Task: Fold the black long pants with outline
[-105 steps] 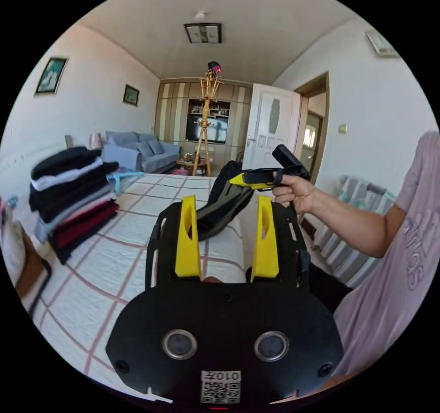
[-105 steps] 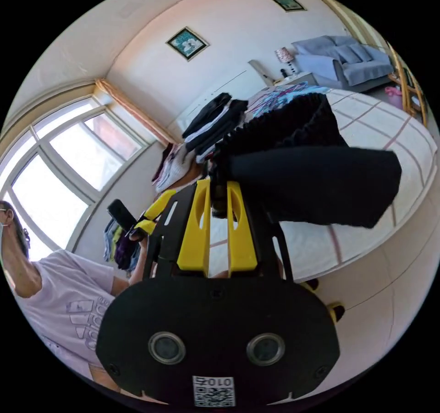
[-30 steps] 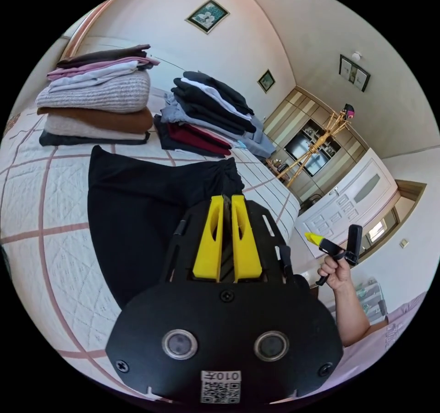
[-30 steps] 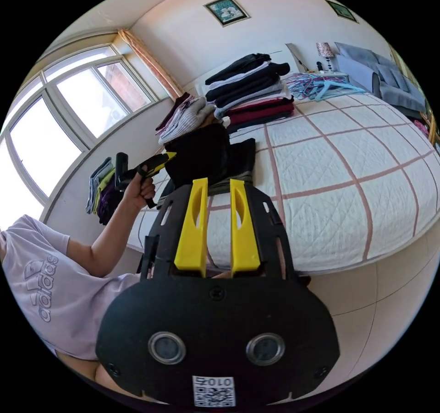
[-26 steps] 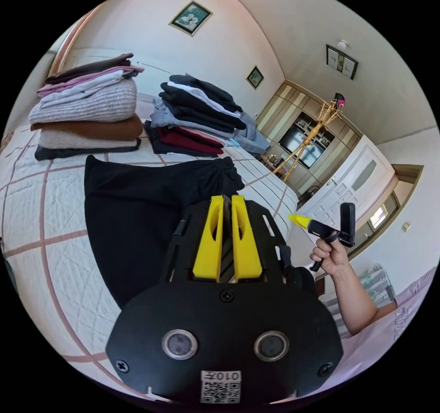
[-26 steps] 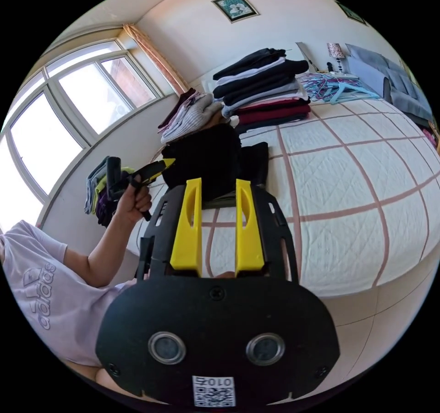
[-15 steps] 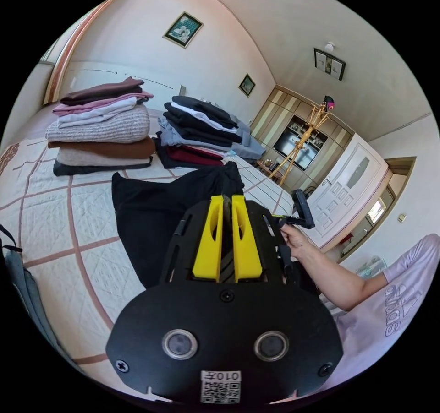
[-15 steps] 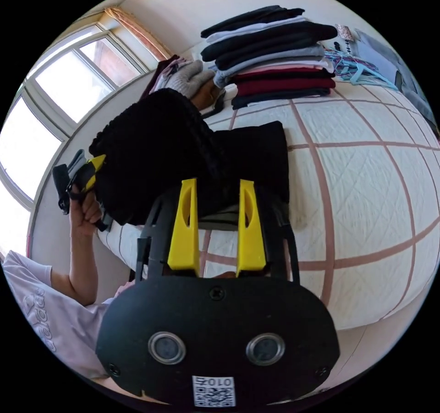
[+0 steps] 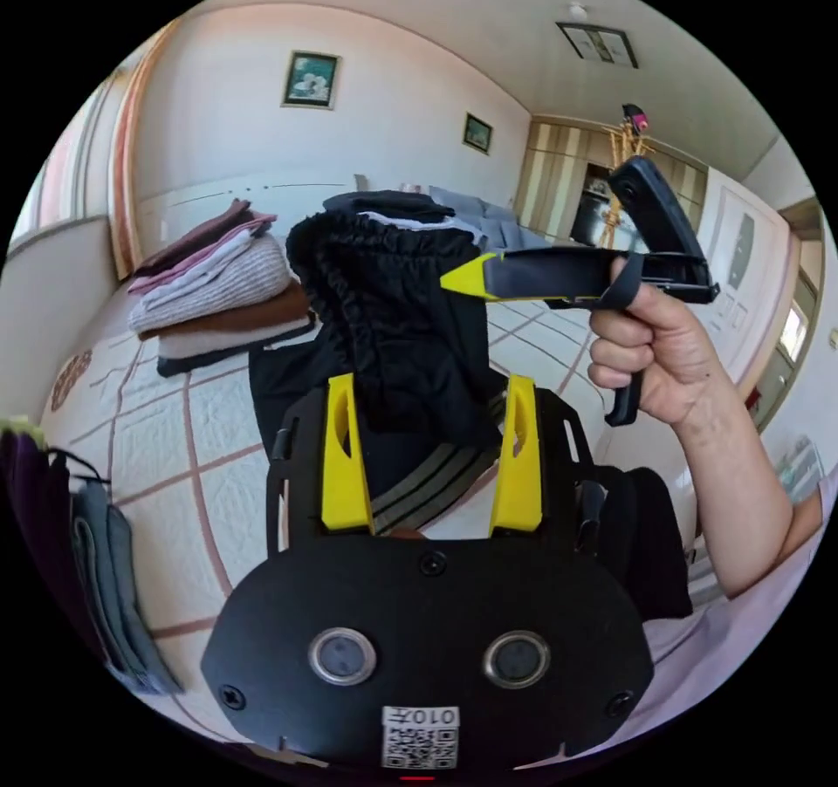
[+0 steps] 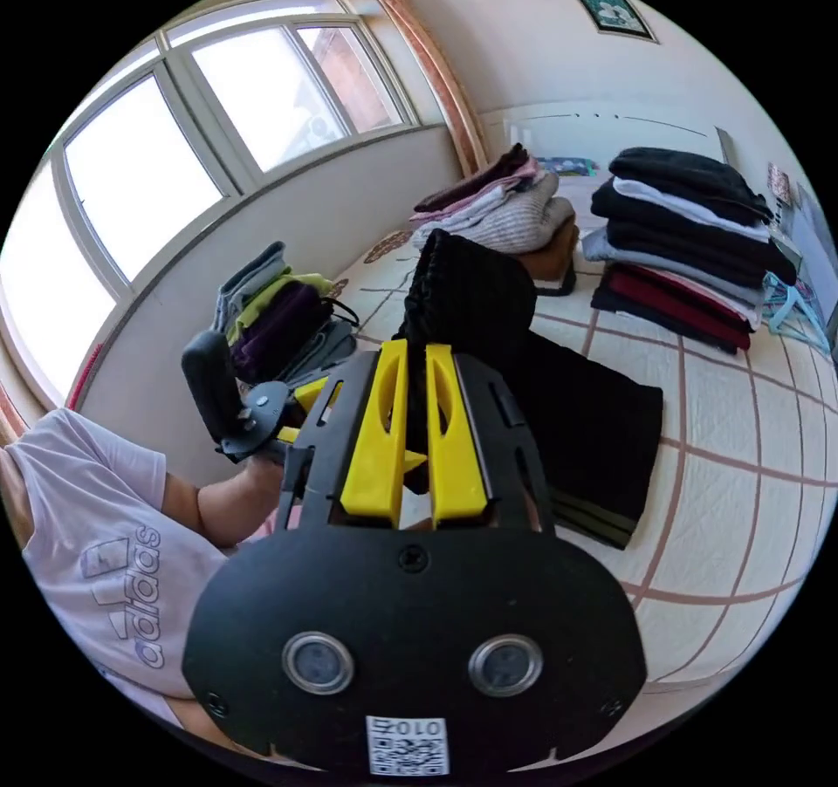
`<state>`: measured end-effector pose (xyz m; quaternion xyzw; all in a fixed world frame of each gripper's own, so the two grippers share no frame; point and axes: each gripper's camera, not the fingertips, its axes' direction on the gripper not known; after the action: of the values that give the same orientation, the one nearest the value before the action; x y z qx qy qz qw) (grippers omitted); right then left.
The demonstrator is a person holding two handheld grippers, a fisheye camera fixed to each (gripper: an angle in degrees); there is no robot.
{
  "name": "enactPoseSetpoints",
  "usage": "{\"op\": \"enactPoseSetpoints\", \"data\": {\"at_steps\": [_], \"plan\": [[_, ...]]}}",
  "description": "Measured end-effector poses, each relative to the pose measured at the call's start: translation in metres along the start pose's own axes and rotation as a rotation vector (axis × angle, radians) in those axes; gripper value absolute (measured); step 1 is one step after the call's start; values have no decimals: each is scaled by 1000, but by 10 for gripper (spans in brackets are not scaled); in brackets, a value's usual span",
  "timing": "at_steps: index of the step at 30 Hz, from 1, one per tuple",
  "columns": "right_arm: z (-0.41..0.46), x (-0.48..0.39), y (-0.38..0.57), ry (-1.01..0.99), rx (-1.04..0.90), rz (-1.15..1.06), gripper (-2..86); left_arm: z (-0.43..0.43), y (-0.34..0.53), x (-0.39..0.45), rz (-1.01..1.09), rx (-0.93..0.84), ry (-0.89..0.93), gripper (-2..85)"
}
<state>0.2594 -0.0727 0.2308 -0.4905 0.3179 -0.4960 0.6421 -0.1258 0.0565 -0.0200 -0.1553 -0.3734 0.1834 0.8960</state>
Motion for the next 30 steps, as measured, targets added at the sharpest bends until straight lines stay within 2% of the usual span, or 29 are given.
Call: {"op": "enactPoseSetpoints", "data": {"at_steps": [4,7,11,13,15,18,22,27,30], "plan": [[8,-37,-15,-61,4,-71,51,-27,11,-9,-186,100,6,202],[24,-73,-24,-115,-40,-153,52,-57,14,-21,-283,214,-58,161],[17,-93,-16,-168,26,-238,61,-100,11,-61,-280,273,-49,113],[3,-81,-6,-86,103,-195,70,-127,14,-90,-334,301,-37,108],[1,-68,12,203,106,-150,90,-159,18,-119,-373,323,0,107],[30,-58,34,414,69,-143,124,-204,18,-140,-365,325,-38,109],[96,-56,42,400,-55,-158,138,-216,10,-138,-299,265,-54,110],[182,-80,36,474,-242,-308,151,-208,3,-131,-273,214,-61,111],[196,-67,28,510,-257,-259,149,-209,0,-133,-277,216,-43,111]]}}
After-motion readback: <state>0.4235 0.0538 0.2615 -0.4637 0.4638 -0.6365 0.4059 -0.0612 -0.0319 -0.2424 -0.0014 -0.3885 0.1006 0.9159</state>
